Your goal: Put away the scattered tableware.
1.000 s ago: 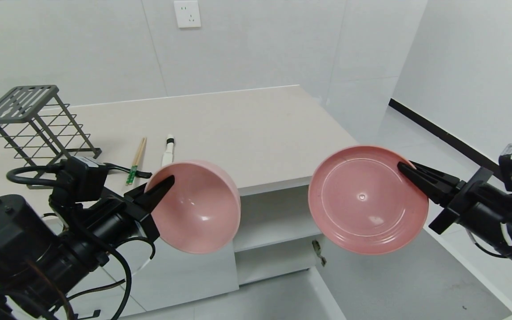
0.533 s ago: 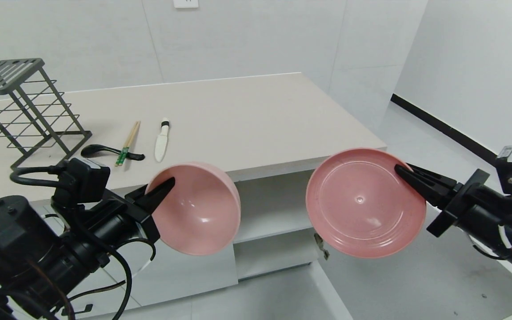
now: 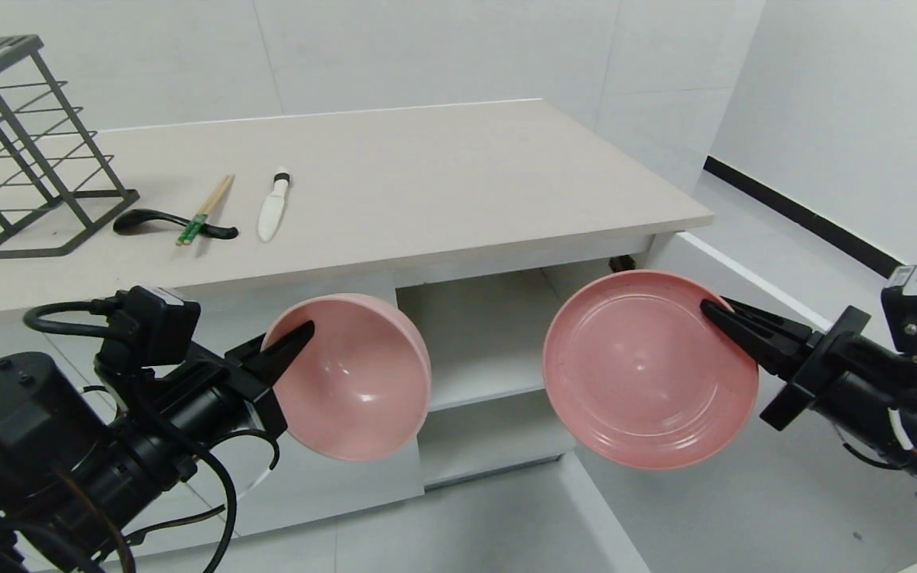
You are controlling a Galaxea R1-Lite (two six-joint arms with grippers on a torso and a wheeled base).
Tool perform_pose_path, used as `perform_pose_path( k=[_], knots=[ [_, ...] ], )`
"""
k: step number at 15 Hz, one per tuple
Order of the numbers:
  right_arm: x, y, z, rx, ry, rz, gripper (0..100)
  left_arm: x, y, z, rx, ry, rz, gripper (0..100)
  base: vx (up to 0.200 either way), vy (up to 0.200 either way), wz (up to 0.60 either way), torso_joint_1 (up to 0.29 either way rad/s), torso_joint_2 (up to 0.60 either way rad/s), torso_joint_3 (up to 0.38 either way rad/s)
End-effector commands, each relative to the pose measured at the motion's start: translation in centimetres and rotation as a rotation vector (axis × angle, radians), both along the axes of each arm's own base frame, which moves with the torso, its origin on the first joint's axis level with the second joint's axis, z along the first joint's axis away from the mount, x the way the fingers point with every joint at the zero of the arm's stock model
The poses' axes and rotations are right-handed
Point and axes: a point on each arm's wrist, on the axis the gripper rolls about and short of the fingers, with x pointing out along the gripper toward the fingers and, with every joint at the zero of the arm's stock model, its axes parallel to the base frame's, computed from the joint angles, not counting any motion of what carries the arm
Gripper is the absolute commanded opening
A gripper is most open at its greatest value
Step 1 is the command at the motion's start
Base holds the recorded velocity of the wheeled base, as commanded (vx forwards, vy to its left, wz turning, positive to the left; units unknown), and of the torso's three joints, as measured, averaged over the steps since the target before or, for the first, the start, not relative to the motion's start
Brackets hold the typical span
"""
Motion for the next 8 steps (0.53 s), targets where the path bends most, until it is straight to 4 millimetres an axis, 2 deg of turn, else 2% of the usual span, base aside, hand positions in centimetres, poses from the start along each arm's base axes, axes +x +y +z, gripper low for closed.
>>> perform_pose_path(
  k=[1, 5, 8],
  knots=[
    [-0.14, 0.23, -0.30, -0.005, 0.013, 0.013, 0, -0.01, 0.01, -0.14, 0.003, 0.006, 0.000, 0, 0.000, 0.000, 0.00, -0.242, 0.47, 0.217],
    [-0.09, 0.38, -0.52, -0.008, 0.023, 0.019, 0, 0.05, -0.06, -0.34, 0.006, 0.014, -0.001, 0, 0.000, 0.000, 0.00, -0.254, 0.41, 0.193],
    [-0.07, 0.39, -0.55, -0.009, 0.024, 0.019, 0, 0.14, -0.06, -0.47, 0.009, 0.020, 0.000, 0, 0.000, 0.000, 0.00, -0.261, 0.32, 0.121]
  ],
)
